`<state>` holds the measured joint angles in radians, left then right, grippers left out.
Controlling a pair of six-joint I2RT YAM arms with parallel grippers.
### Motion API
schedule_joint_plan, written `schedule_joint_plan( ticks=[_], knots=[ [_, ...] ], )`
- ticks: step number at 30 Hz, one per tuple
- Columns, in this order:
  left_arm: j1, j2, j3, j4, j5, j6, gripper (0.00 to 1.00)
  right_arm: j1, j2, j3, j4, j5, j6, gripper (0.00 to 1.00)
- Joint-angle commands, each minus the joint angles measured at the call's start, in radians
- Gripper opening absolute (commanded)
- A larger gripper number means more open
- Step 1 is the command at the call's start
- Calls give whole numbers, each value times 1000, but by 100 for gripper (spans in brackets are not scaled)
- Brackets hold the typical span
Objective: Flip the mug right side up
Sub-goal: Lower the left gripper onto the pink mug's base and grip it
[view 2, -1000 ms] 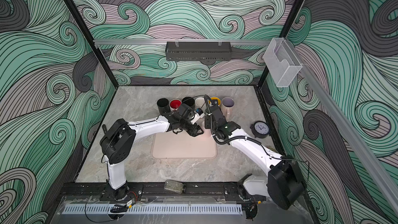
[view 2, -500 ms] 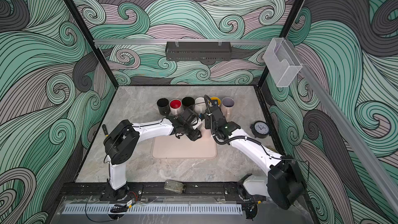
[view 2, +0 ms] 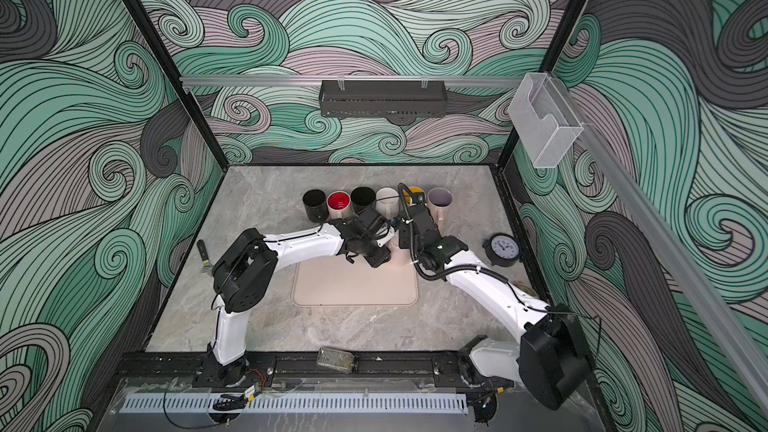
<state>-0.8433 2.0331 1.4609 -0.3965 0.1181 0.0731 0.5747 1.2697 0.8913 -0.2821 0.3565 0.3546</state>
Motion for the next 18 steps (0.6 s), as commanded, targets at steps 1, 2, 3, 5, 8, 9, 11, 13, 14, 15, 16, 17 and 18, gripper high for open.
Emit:
schedule_joint_plan(
  ticks=[1,2,3,5,8,9,11,13,14,15,16,17,18],
  knots=[
    [-7,24,47,-72,-35,56,44,-6,-21,-15,16,20,4,35],
    [-7,27,51,-77,-36,60,43,-6,-23,-15,17,18,4,35],
    [-6,28,57,-79,-38,65,43,-7,-26,-18,21,19,4,35],
    [-7,33,68,-91,-43,78,42,-10,-31,-22,23,21,4,35],
    [-8,45,98,-122,-49,96,40,-13,-36,-25,29,19,4,35],
    [-7,51,106,-131,-48,102,39,-14,-37,-27,29,17,4,35],
    [-7,58,119,-142,-43,107,39,-15,-39,-31,36,16,5,35],
    [-7,66,124,-144,-39,109,39,-16,-39,-37,43,13,6,35],
    [-7,70,126,-144,-34,108,38,-15,-41,-41,47,13,9,35],
    [-7,73,129,-146,-27,108,38,-17,-41,-44,50,11,9,35],
    [-7,76,132,-148,-21,105,37,-16,-41,-47,53,12,10,35],
    [-8,78,131,-143,-19,100,35,-17,-42,-49,55,10,12,35],
    [-8,79,131,-143,-13,99,32,-19,-43,-51,55,8,11,35]
  ],
)
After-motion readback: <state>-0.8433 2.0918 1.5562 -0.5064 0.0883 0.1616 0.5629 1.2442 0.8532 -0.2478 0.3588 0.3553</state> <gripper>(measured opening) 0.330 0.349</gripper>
